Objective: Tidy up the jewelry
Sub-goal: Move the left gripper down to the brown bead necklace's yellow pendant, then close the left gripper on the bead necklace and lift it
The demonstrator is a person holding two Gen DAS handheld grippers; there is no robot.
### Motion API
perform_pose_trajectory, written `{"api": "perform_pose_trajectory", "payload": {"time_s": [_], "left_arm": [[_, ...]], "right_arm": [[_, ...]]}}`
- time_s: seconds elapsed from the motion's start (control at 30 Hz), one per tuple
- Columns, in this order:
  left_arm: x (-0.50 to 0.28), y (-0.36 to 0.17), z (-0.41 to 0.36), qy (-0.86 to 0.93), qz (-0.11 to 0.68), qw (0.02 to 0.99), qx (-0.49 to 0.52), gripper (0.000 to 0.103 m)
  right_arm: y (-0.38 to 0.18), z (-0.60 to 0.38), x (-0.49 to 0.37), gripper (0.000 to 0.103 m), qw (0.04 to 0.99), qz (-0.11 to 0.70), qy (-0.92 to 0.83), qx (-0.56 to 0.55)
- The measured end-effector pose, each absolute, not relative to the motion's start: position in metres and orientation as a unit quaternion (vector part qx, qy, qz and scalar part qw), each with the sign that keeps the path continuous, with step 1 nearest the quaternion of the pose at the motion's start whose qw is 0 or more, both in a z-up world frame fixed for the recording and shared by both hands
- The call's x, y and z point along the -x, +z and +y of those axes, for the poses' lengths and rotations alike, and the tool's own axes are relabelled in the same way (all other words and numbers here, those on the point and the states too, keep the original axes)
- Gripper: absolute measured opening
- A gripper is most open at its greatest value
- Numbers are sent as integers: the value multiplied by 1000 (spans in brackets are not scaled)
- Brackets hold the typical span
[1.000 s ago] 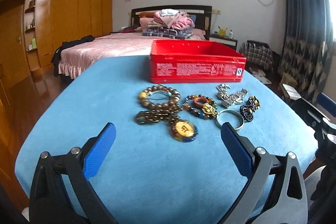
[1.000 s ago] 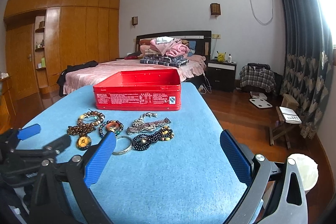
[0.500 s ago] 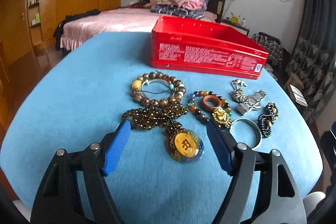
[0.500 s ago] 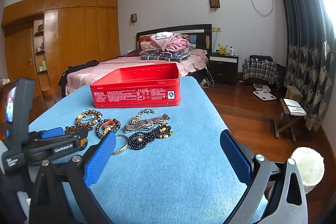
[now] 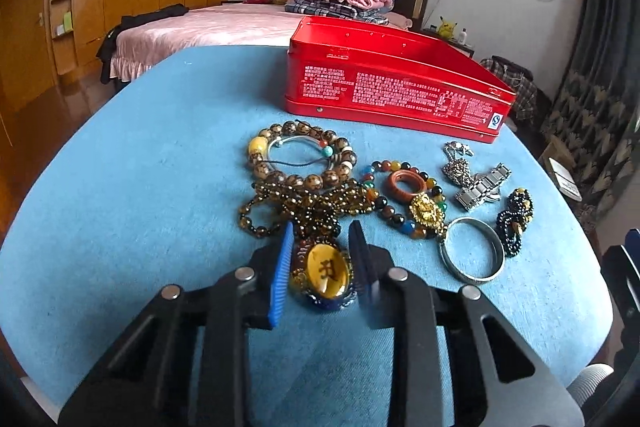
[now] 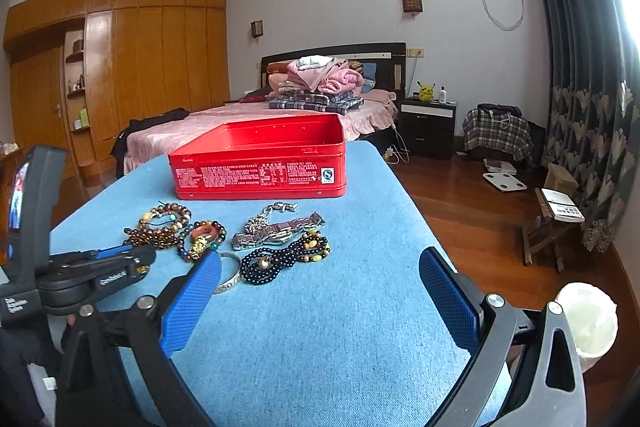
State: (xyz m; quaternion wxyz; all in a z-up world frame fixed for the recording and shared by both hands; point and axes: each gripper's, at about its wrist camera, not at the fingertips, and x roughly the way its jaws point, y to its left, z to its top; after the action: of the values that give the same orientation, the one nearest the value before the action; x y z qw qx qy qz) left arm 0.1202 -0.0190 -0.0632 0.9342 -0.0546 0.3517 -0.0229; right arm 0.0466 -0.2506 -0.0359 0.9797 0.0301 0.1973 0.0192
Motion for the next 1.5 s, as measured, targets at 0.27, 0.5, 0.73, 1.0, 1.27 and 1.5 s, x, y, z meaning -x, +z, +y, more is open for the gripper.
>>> {"api": "perform_pose_trajectory", "payload": {"time_s": [0.27, 0.5, 0.73, 1.0, 1.27, 1.5], "left_arm": [[-104, -61, 5, -23, 347, 935, 61, 26], [-98, -62, 18, -24, 351, 933, 72, 27], [-101, -57, 18, -28, 349, 932, 96, 62], [-120, -58, 21, -1, 365, 923, 121, 63], [-122, -60, 18, -2, 360, 927, 110, 46], [-118, -61, 16, -17, 356, 928, 104, 41]], "right_arm": [[-37, -246, -46, 97, 980, 195, 19, -20], [-38, -241, -46, 97, 980, 197, 22, -13], [-40, -238, -47, 97, 979, 203, 24, -11], [-42, -235, -48, 97, 978, 205, 32, -5], [-42, -236, -47, 97, 978, 205, 30, -9], [-42, -237, -47, 97, 978, 204, 31, -8]]}}
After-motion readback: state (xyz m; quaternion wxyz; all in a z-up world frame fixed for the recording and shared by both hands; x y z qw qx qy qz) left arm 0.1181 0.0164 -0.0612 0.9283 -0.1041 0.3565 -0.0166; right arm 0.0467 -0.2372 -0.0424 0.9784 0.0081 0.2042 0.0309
